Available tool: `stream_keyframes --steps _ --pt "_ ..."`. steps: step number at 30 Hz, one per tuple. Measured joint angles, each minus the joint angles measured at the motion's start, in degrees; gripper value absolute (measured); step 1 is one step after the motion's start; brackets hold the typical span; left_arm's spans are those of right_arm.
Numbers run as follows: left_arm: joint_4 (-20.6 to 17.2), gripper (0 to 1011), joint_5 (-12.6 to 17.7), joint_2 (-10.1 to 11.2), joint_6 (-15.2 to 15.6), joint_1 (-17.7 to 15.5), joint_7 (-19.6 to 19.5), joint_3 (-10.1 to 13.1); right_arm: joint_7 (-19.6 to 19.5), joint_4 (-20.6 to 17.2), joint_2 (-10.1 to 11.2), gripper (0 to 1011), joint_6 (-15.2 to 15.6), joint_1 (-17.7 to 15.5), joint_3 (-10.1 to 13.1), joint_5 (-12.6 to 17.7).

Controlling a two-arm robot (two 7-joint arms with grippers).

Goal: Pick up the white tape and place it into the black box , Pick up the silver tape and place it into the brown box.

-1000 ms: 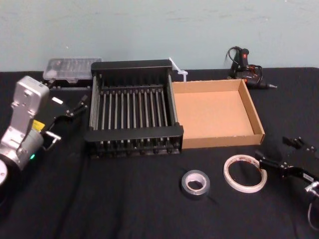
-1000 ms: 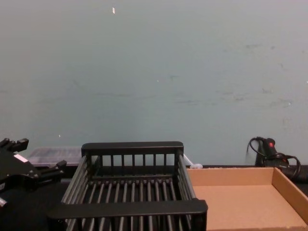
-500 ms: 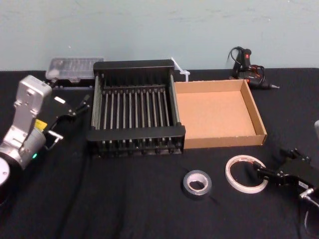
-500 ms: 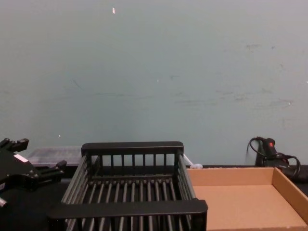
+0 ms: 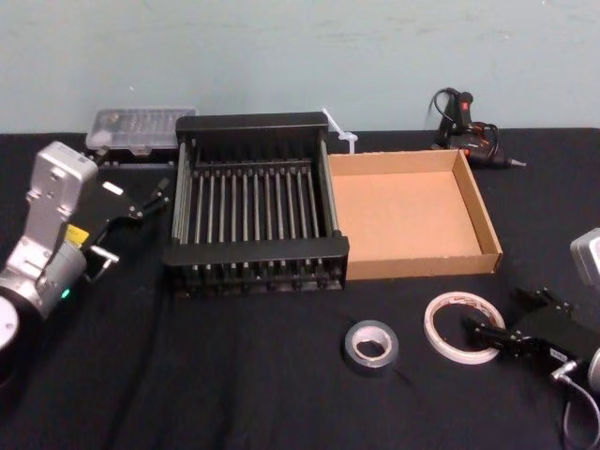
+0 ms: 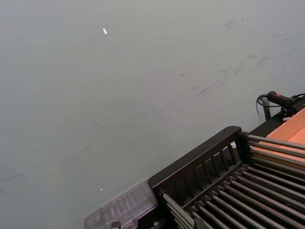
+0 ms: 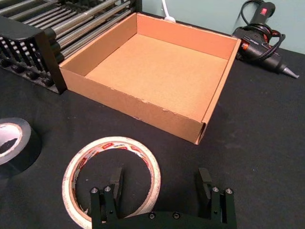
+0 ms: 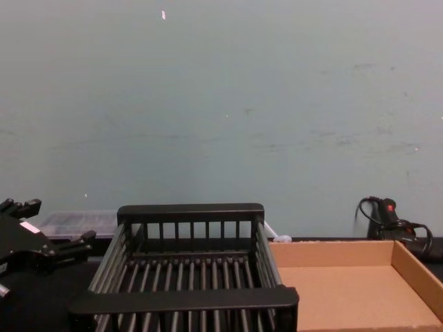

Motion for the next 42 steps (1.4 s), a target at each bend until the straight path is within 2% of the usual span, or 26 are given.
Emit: stream_keyframes --steps 13,25,33,37,38,40,42 --pt "0.0 1001 0.0 0.0 0.0 0.0 0.0 0.0 1.09 2.04 -1.81 1002 -0.49 0.75 0.4 -2.04" --pt "0.0 1001 0.0 0.0 0.0 0.0 0.0 0.0 1.03 1.93 -1.72 1002 -0.42 0.73 0.42 -1.98" --pt "0.0 1001 0.0 0.0 0.0 0.0 0.0 0.0 0.93 1.86 -1.69 842 -0.36 0.69 0.41 -1.85" --pt "0.0 1001 0.0 0.0 0.0 0.0 0.0 0.0 0.91 1.83 -1.67 706 -0.32 0.67 0.41 -1.81" --pt "0.0 1001 0.0 0.0 0.0 0.0 0.0 0.0 0.91 1.83 -1.67 706 -0.32 0.67 0.41 -1.81" --pt "0.0 1001 0.0 0.0 0.0 0.0 0.0 0.0 0.9 1.81 -1.66 596 -0.31 0.66 0.41 -1.79" --pt "0.0 1001 0.0 0.0 0.0 0.0 0.0 0.0 0.89 1.8 -1.65 567 -0.3 0.66 0.41 -1.79"
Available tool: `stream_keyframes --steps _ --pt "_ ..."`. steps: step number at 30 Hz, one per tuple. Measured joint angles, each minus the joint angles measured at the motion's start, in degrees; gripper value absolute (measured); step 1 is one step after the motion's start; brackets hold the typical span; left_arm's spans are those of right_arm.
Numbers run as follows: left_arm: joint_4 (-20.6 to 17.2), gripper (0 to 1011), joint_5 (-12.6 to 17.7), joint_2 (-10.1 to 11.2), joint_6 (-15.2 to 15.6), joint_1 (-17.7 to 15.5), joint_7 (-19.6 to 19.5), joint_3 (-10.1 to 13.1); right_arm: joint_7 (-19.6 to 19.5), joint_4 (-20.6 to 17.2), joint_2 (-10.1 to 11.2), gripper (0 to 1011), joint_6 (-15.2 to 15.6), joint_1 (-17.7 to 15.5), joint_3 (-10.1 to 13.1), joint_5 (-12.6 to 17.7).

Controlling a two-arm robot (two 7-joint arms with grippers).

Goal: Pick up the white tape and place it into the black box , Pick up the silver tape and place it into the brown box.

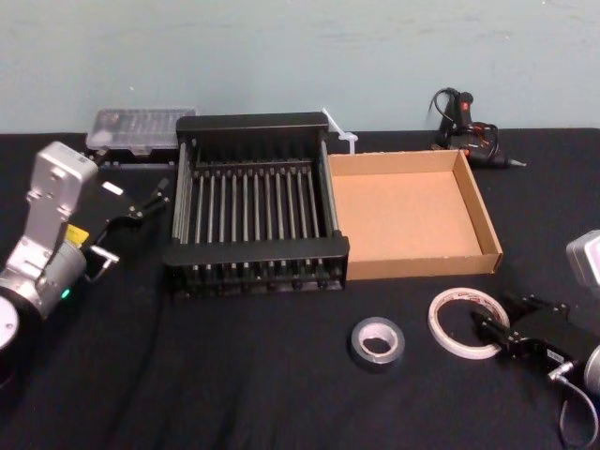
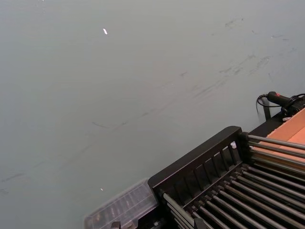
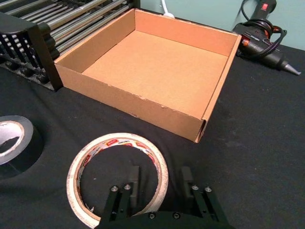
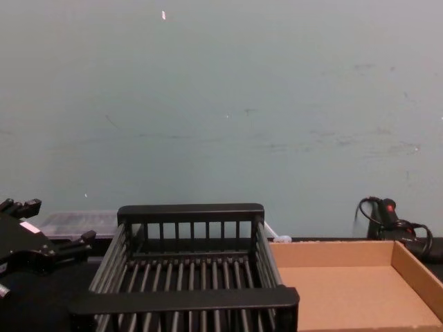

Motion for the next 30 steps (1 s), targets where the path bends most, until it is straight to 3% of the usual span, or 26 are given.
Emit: stream_keyframes --steps 13,30 --pt "0.0 1001 0.0 0.0 0.0 0.0 0.0 0.0 -0.08 -0.01 0.03 138 0.11 0.0 0.0 -0.02" --pt "0.0 1001 0.0 0.0 0.0 0.0 0.0 0.0 0.92 -0.17 -0.46 104 -0.85 -0.37 0.68 -0.76"
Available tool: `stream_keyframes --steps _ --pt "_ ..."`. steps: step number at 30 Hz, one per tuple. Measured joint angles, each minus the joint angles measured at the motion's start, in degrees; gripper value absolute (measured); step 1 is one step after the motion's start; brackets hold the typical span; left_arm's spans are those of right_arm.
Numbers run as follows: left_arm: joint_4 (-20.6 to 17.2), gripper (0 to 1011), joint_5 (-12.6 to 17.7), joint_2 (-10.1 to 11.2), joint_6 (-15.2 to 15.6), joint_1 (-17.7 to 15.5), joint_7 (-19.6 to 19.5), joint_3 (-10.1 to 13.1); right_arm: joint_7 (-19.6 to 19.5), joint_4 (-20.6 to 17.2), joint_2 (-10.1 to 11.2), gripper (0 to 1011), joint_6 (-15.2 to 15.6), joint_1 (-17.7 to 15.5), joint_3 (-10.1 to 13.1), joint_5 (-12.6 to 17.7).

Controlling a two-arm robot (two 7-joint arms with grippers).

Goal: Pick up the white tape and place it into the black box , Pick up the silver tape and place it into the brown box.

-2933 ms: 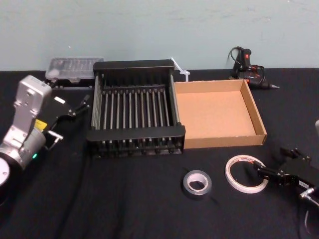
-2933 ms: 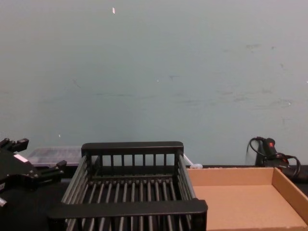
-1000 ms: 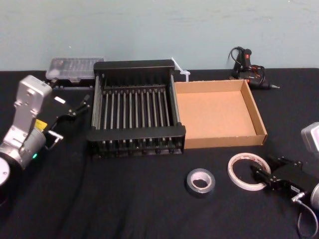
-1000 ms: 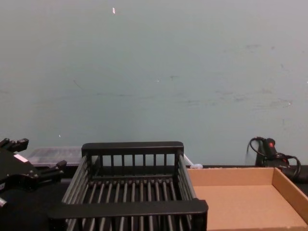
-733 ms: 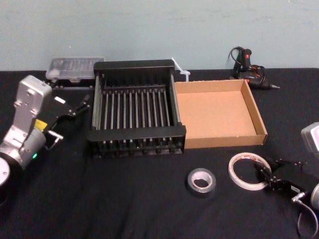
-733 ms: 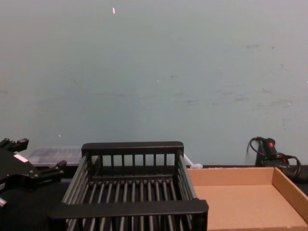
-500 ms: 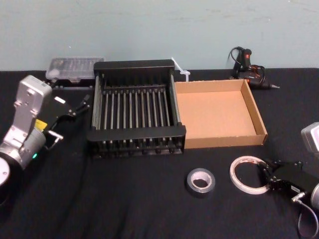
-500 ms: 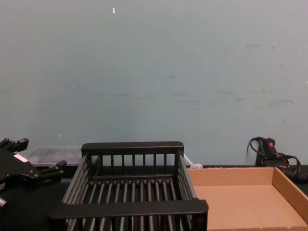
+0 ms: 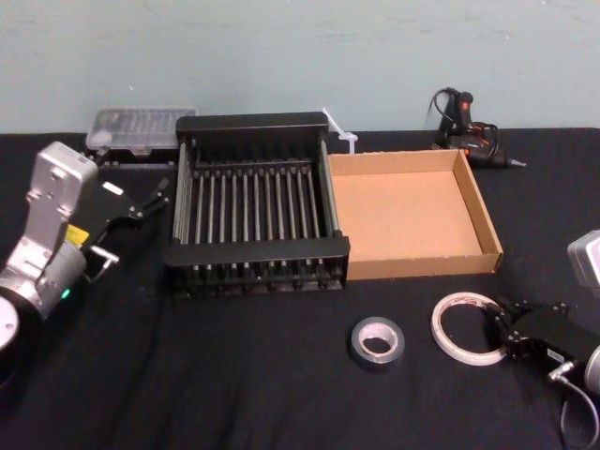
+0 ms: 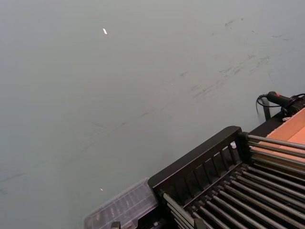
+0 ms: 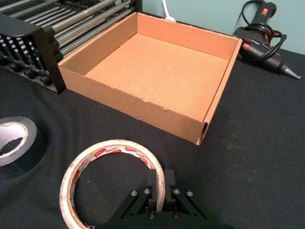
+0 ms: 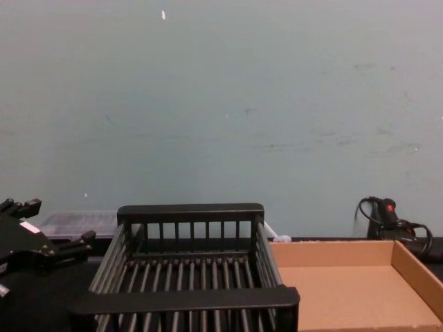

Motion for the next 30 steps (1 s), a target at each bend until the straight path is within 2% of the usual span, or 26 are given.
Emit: stream_keyframes --steps 10,19,30 --pt "0.0 1001 0.0 0.0 0.0 0.0 0.0 0.0 0.72 -0.75 -0.91 104 -1.87 -1.13 1.64 -0.79" --pt "0.0 1001 0.0 0.0 0.0 0.0 0.0 0.0 1.74 -3.09 -1.24 104 -4.21 -2.8 3.56 -0.36" --pt "0.0 1001 -0.01 0.0 0.0 0.0 0.0 0.0 1.88 -6.17 -1.27 104 -5.77 -4.73 4.87 -0.28"
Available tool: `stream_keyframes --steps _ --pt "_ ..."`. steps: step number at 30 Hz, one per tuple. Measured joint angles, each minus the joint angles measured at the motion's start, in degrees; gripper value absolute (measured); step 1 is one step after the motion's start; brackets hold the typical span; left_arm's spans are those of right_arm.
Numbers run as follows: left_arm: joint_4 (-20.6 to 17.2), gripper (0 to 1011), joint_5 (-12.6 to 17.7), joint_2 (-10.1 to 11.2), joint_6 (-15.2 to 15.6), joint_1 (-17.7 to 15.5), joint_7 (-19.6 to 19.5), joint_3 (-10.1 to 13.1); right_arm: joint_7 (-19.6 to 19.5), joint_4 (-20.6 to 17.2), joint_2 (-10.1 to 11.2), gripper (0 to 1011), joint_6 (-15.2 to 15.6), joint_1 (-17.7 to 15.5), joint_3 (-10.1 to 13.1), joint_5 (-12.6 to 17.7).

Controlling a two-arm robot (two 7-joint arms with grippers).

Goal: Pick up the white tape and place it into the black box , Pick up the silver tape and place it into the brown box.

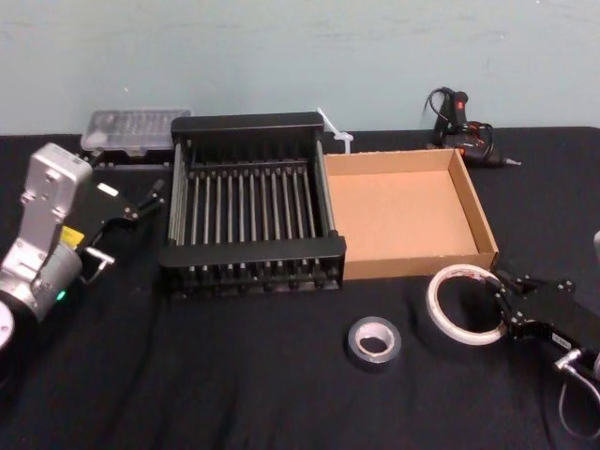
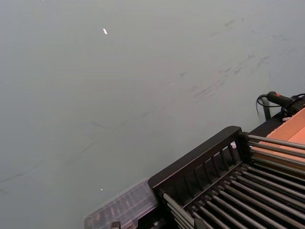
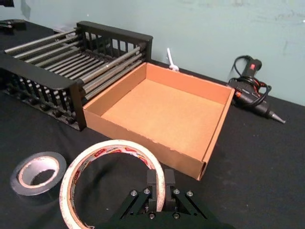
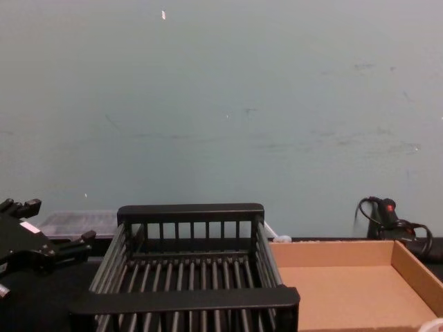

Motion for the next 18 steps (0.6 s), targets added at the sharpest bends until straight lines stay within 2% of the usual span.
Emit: stream_keyframes --steps 18 --pt "0.0 1001 0.0 0.0 0.0 0.0 0.0 0.0 -0.21 -2.47 -0.78 104 -1.75 -1.95 2.18 0.83"
